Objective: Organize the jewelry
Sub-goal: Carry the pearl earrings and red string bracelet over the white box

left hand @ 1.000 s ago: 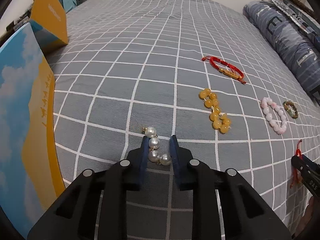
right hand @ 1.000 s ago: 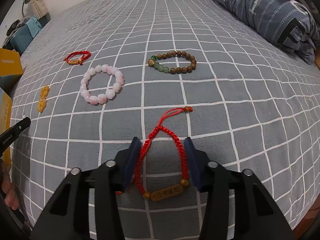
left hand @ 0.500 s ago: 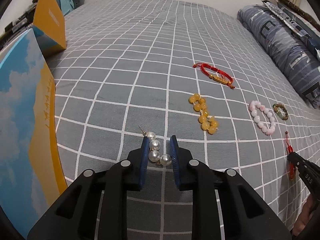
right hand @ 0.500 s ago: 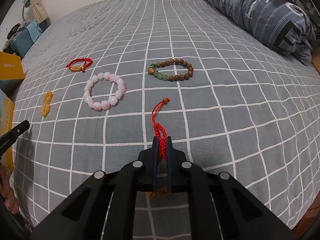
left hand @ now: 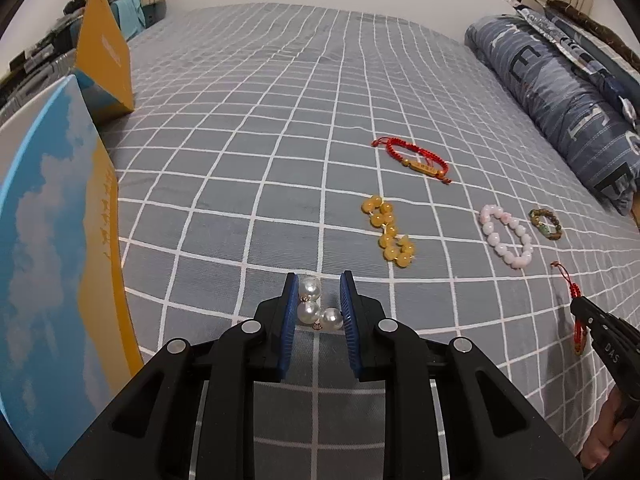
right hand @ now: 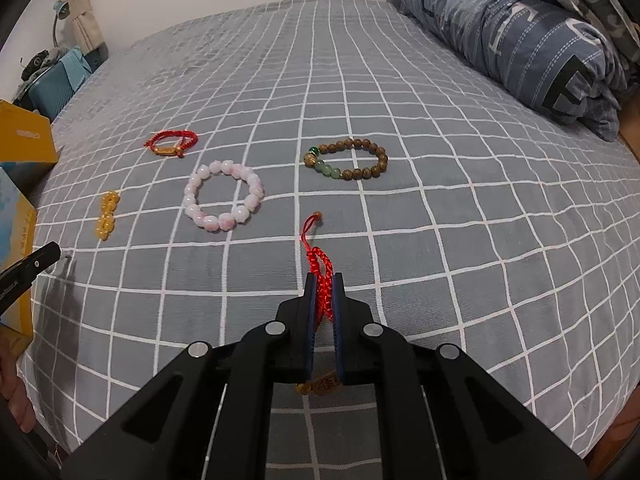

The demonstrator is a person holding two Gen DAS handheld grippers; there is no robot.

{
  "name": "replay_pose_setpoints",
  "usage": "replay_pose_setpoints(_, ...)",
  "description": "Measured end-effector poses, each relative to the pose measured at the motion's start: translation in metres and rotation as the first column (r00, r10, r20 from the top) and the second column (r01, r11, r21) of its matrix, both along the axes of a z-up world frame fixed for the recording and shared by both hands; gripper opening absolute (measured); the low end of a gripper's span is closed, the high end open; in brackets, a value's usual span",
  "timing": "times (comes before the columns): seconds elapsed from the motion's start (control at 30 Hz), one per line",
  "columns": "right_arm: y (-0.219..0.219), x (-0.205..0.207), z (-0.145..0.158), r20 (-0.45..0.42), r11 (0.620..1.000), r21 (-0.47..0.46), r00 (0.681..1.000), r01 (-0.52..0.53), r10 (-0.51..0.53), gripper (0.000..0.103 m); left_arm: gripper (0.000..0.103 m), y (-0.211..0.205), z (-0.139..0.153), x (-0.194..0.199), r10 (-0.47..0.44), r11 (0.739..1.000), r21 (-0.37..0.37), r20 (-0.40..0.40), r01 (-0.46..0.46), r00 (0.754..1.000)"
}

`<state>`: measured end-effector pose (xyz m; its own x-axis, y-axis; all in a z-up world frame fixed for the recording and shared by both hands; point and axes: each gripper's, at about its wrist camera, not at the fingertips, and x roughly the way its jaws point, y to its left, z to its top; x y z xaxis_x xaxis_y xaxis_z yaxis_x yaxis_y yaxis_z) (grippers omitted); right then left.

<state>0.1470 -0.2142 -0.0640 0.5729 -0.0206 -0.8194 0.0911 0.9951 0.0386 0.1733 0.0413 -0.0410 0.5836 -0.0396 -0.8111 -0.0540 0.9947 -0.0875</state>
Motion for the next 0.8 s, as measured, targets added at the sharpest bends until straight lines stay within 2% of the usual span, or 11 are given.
replay_pose_setpoints(0.8, 0.016, -0.033, 0.044, 0.115, 0.999, -0.011, 0.993, -0.036, 0.037, 0.007, 0.021, 0.001, 0.048, -0.039, -0.021, 1.0, 0.02, 0.098, 0.019, 0.995)
